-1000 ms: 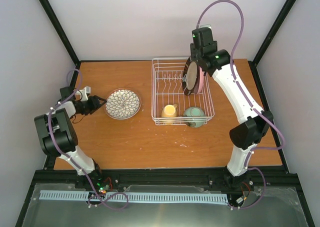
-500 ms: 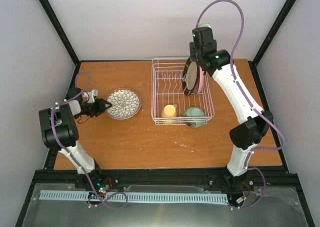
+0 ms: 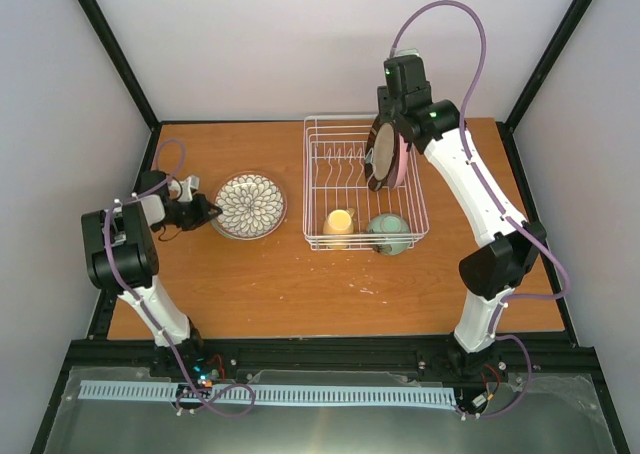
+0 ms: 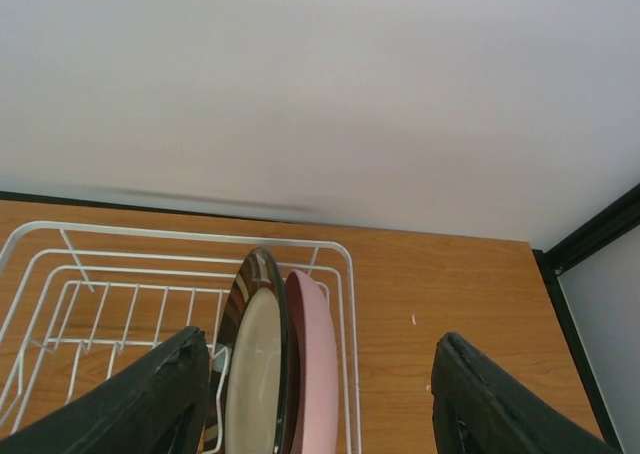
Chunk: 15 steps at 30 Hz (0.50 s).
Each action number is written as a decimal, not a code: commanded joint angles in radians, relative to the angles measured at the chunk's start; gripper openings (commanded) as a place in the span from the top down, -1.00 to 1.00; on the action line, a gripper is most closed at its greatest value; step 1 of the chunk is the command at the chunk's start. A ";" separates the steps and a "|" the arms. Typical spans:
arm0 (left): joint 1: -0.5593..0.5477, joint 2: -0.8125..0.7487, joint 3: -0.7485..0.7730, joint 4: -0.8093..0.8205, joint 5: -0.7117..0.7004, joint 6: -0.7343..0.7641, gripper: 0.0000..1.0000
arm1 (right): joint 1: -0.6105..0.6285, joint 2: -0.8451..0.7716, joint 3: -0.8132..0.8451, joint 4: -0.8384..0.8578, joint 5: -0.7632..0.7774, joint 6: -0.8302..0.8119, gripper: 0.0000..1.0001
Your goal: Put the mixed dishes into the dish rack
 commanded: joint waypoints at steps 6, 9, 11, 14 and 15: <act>-0.003 -0.117 0.106 -0.030 0.014 0.020 0.99 | -0.001 -0.012 -0.050 0.097 -0.171 -0.003 -0.16; -0.004 -0.144 0.143 -0.035 0.040 0.003 0.99 | 0.000 -0.011 -0.071 0.139 -0.283 -0.020 -0.15; -0.004 -0.165 0.159 -0.026 0.060 -0.017 0.99 | 0.003 -0.007 -0.084 0.167 -0.370 -0.036 -0.14; -0.004 -0.202 0.173 -0.003 0.075 -0.045 0.99 | 0.005 0.014 -0.082 0.190 -0.580 -0.074 -0.12; -0.004 -0.220 0.181 0.004 0.081 -0.053 0.99 | 0.007 0.027 -0.075 0.191 -0.650 -0.093 -0.11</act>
